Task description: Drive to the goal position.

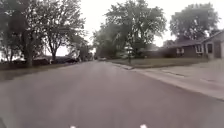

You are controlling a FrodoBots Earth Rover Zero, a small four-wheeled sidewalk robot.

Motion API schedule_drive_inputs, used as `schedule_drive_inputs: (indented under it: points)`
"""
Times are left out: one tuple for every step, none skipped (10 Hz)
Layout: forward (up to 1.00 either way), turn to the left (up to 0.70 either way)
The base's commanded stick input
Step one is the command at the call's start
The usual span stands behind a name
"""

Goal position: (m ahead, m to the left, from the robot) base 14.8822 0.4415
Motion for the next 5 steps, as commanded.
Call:
schedule_drive_inputs:
  points:
    - [1.00, -0.24]
    - [1.00, -0.07]
    - [1.00, -0.02]
    - [1.00, 0.00]
    - [1.00, 0.00]
